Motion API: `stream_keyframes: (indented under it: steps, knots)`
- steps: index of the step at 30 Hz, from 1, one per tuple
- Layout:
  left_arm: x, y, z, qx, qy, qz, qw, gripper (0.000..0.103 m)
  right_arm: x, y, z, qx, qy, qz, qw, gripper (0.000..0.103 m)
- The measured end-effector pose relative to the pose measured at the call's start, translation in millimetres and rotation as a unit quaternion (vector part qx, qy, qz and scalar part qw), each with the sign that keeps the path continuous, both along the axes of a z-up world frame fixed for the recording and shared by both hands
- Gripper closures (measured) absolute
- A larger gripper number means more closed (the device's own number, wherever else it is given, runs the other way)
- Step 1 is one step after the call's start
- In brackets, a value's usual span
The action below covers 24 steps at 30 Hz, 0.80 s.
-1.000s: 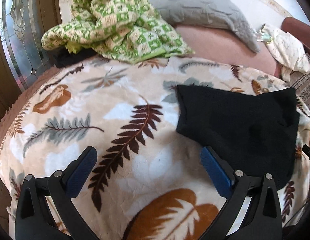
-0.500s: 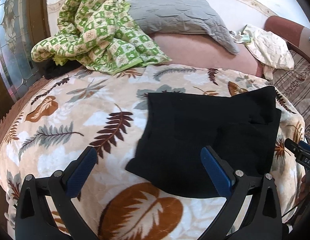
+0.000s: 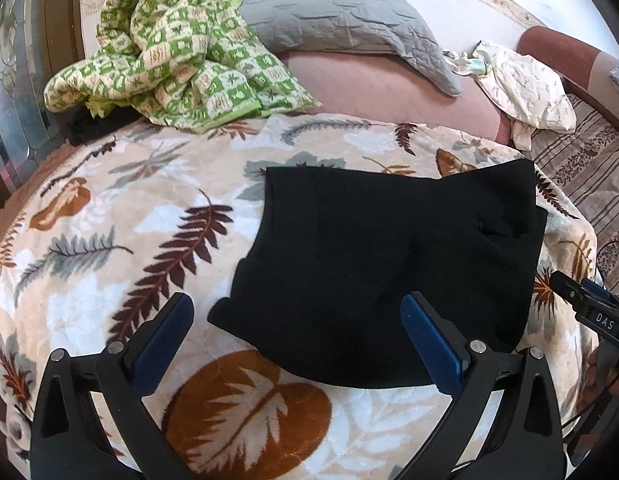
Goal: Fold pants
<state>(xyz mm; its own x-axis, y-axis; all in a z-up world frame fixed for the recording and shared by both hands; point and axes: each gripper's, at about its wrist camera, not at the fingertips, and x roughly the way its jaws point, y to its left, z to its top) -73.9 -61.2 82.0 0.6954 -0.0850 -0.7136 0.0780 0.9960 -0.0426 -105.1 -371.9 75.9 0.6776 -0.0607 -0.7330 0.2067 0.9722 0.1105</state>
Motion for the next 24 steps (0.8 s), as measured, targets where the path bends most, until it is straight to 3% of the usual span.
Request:
stream_keyframes:
  steps: [16,24]
  knots:
    - [11,22,-41,-0.070,0.069,0.028,0.9947,0.000,7,-17,-23,0.020,0.022,-0.016,0.999,0.000]
    - [13,20,-40,-0.061,0.062,0.034,0.9956,0.000,9,-14,-22,0.016,0.019,-0.009,1.000,0.000]
